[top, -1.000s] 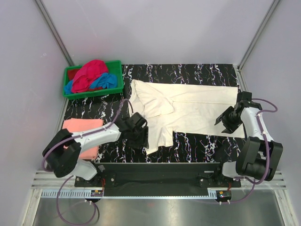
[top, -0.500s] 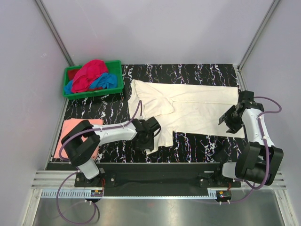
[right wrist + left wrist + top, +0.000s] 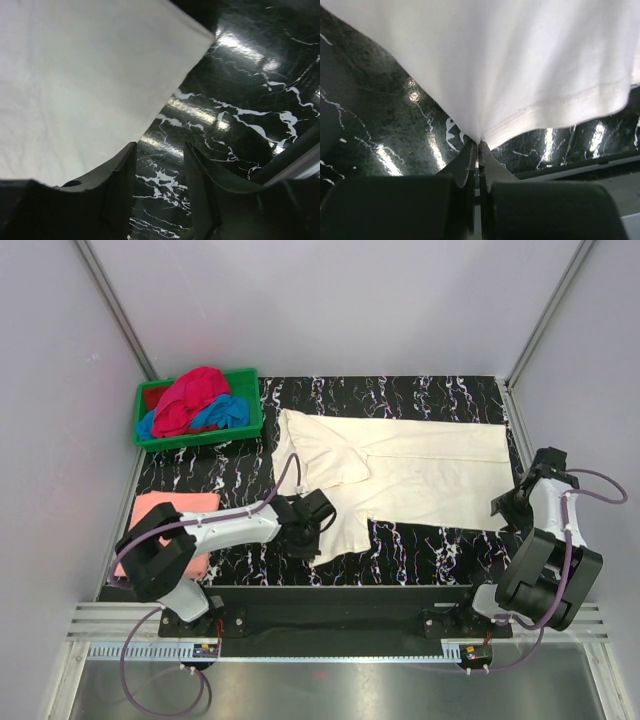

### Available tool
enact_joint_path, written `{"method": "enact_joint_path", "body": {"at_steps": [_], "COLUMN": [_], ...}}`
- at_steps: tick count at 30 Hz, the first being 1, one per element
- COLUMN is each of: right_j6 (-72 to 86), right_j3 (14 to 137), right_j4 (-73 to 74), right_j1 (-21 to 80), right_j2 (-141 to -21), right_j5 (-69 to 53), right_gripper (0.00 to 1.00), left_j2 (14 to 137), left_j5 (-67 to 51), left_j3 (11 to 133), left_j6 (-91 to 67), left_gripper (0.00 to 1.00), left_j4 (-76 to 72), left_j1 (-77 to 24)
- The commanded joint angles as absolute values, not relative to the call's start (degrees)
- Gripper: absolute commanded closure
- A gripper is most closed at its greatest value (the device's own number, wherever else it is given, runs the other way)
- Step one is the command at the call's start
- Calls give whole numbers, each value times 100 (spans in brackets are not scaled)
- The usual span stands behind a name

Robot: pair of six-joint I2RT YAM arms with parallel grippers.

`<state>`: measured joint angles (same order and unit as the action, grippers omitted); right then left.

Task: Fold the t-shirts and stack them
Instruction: Fold the tshirt

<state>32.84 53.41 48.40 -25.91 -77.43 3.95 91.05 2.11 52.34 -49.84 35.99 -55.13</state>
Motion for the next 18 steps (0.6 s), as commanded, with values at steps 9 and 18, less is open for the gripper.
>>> {"method": "enact_joint_path", "body": {"at_steps": [9,18], "right_j6": [3841,3709], "right_j3": [4536,4386], "right_j4": [3570,2769], "right_j1": [-3805,-3832], "right_j2": [-7655,-8182], "right_j5": [966,791], "right_gripper": [47,50], "left_j2": [7612,7418], "left_j5": [729,414], "left_j3": [5625,5669], "left_j6": [-4307,-4149], "left_gripper": [100,100], "left_j4": [4060,3780], "left_j1": [-5555,-5555]}}
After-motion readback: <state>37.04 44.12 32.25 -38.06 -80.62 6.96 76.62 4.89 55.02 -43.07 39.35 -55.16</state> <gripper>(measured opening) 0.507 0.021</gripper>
